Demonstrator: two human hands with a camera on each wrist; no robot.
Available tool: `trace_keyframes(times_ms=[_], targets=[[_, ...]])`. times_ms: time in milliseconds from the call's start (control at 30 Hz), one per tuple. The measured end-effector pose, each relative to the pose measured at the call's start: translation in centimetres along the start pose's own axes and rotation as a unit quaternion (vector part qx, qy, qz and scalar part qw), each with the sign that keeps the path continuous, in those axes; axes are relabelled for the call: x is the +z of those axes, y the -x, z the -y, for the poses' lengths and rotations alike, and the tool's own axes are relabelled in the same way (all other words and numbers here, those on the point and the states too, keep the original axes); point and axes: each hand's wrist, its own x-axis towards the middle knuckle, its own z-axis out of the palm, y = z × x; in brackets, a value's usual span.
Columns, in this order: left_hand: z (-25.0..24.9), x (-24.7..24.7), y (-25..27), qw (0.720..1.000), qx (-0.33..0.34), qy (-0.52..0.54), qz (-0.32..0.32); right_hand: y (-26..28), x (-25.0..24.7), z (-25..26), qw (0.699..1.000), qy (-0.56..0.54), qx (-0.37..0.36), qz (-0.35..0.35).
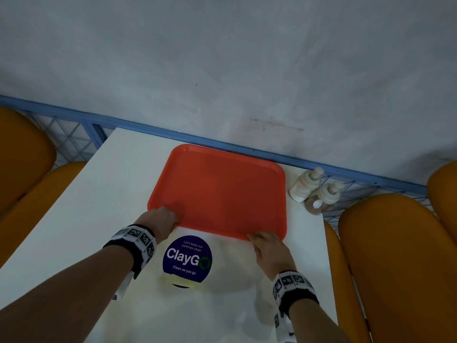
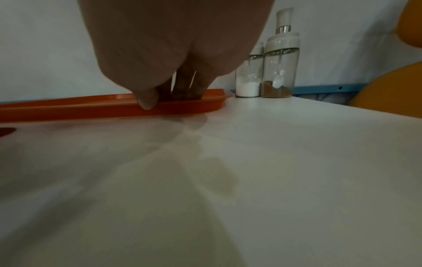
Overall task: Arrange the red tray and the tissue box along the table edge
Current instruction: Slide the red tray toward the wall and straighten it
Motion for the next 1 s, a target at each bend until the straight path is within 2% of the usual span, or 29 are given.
trace_keyframes(times_ms=[167,433,1000], targets=[[0.0,0.8,0.4,0.999,0.022,-0.028,-0.001,0.8,0.8,0.2,0.999,0.006,-0.006,-0.049],[-0.2,-0.2,-0.8,0.997,0.033,-0.063,-0.017,-0.6,0.6,-0.7,0.998,0.013,-0.009,-0.055],[-0.9,-0.4,-1.0,0.999,0.021,0.006,-0.024,-0.5,0.6,-1.5,0.997,-0.008,-0.014,-0.081]])
